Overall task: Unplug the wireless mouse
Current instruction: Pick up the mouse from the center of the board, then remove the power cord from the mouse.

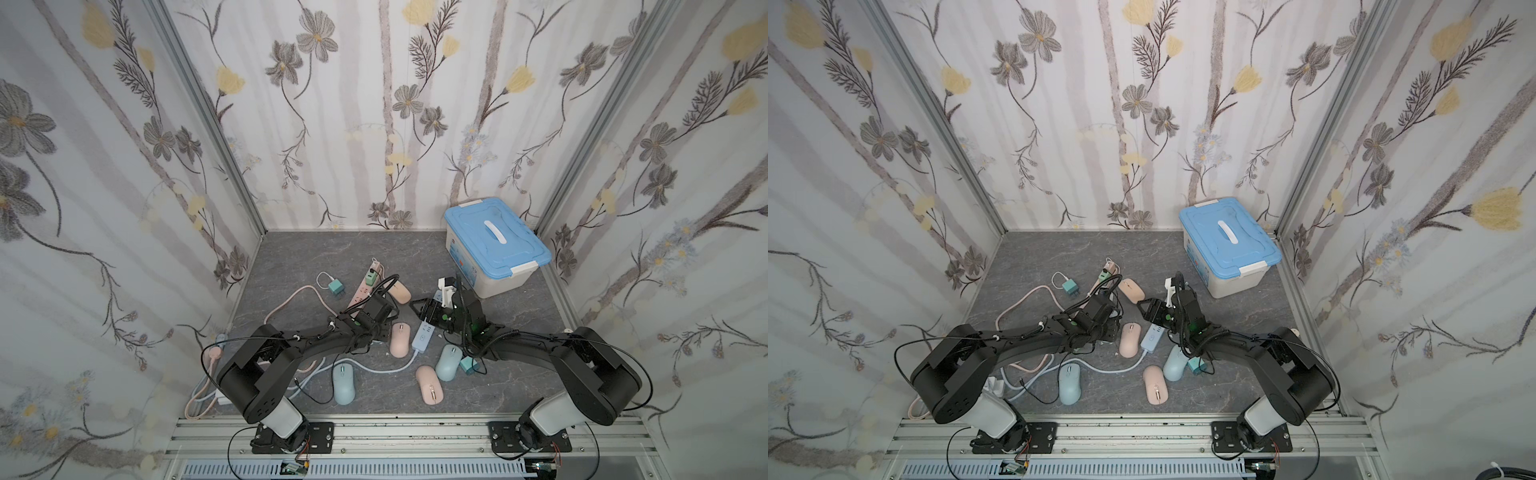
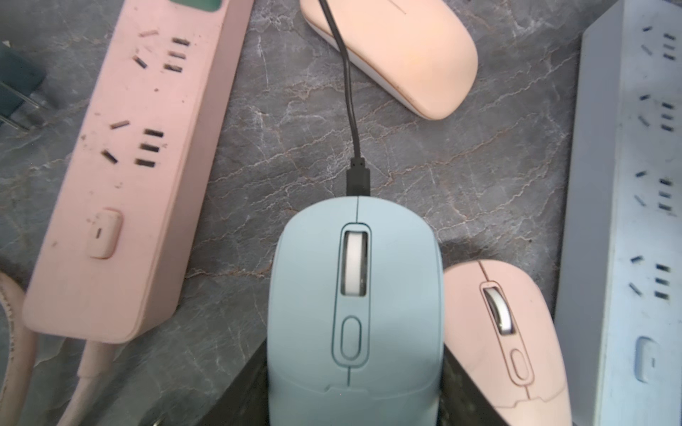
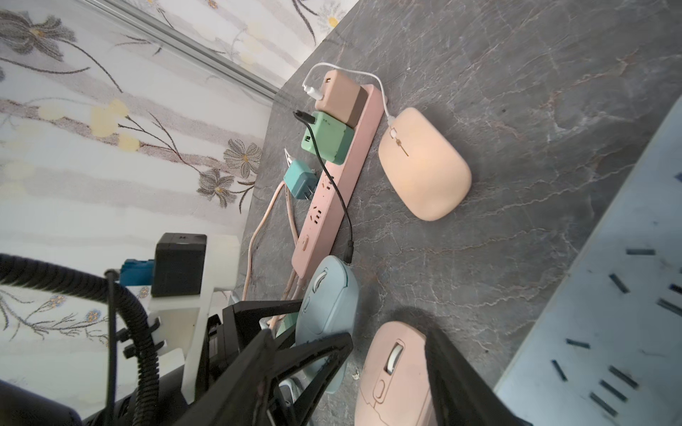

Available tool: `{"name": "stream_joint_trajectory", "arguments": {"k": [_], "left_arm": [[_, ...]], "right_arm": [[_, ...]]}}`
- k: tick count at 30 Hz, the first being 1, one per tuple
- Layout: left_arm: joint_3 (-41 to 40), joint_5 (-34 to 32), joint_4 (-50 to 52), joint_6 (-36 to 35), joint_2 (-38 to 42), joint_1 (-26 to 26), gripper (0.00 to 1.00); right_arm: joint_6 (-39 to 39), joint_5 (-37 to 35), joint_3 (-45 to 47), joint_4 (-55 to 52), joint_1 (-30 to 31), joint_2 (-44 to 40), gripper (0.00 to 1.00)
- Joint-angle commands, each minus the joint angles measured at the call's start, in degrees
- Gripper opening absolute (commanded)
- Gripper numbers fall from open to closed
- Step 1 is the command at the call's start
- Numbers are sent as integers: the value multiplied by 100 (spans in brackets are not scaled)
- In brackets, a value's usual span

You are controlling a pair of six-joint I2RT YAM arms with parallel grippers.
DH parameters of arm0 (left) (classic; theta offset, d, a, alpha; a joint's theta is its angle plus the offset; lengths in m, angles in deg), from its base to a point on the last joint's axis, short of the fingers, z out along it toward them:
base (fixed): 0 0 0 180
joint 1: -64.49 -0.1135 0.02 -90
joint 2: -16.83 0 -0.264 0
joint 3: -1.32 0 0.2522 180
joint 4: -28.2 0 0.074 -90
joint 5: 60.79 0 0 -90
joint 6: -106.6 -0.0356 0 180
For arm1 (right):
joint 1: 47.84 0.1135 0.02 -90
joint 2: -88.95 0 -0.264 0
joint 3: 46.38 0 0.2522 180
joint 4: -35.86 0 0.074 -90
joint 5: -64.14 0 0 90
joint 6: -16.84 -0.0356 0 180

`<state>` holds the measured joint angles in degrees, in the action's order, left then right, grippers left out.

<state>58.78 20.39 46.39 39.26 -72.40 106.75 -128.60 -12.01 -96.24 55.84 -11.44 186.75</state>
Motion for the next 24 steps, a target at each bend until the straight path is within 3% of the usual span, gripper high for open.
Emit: {"name": "stream_joint_trajectory", "arguments": {"k": [1, 11, 17, 24], "left_arm": [[-304, 123, -602, -79, 238, -7, 0], [-1272, 320, -1388, -254, 1356, -7, 0], [-1448, 352, -1449, -402, 1642, -34, 0], [-1610, 301, -1598, -415, 1868, -51, 0]], "right_arm": [[94, 188, -178, 250, 72, 167, 64], [244, 599, -1288, 165, 413, 1018, 56], [245, 725, -1829, 52, 560, 1414, 52], [-27, 266, -2032, -334, 640, 1597, 48]]}}
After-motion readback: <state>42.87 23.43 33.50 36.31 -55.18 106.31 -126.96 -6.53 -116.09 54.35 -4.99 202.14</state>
